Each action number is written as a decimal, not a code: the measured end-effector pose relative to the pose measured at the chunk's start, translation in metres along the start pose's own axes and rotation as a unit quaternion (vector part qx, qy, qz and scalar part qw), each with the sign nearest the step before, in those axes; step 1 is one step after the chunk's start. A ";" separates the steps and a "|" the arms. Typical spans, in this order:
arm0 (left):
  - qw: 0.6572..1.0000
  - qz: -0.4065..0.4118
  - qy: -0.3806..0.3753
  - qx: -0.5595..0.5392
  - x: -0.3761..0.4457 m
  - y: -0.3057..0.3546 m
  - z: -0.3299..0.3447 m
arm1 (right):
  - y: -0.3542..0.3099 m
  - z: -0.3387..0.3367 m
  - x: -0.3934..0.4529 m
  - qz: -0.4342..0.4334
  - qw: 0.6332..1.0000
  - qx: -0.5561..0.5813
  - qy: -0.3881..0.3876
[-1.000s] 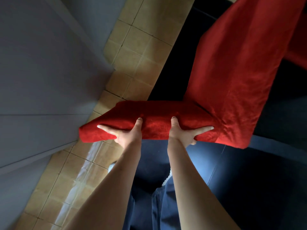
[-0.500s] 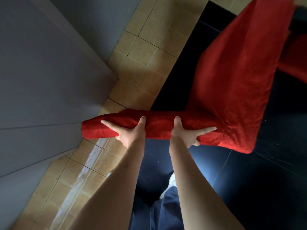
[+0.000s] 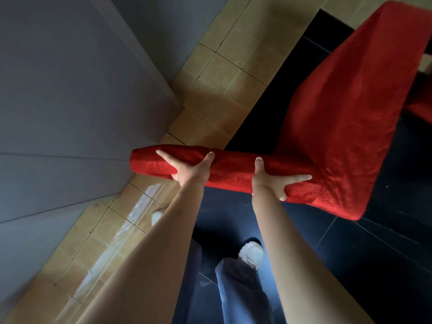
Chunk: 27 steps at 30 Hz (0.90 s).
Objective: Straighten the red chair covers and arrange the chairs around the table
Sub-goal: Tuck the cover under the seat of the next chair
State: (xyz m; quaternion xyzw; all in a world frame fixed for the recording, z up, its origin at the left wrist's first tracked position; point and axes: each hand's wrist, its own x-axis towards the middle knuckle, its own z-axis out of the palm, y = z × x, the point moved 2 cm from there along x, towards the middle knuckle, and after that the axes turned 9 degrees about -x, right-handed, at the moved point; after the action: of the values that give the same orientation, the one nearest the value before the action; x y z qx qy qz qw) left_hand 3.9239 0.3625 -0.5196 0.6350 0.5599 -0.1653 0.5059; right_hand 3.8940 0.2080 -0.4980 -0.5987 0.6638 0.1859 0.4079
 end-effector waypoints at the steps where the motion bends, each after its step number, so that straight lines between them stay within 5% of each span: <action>1: 1.000 0.002 -0.020 0.006 -0.002 0.001 -0.003 | 0.001 -0.003 0.002 -0.013 1.000 -0.005 0.000; 7: 0.988 0.039 -0.018 0.145 -0.007 0.010 -0.043 | 0.002 -0.017 -0.012 -0.071 0.984 -0.159 -0.046; 11: 0.959 0.103 -0.016 0.265 0.002 0.020 -0.079 | 0.000 -0.016 -0.024 -0.118 0.949 -0.291 -0.003; 15: 0.885 0.234 -0.060 0.399 0.024 0.028 -0.105 | -0.013 -0.001 -0.044 -0.249 0.869 -0.422 0.073; 19: 0.818 0.335 -0.115 0.453 0.048 0.042 -0.115 | -0.022 0.034 -0.055 -0.412 0.727 -0.547 0.050; 23: 0.823 0.376 -0.163 0.393 0.068 0.047 -0.113 | -0.022 0.059 -0.042 -0.478 0.655 -0.582 -0.071; 27: 0.784 0.469 -0.147 0.378 0.077 0.033 -0.114 | -0.019 0.068 -0.028 -0.541 0.594 -0.595 -0.028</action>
State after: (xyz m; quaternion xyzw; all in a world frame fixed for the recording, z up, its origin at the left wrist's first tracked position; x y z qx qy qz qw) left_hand 3.9373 0.5033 -0.5148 0.9278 0.0043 -0.1975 0.3165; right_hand 3.9320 0.2724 -0.5130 -0.9519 -0.0516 0.3018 0.0051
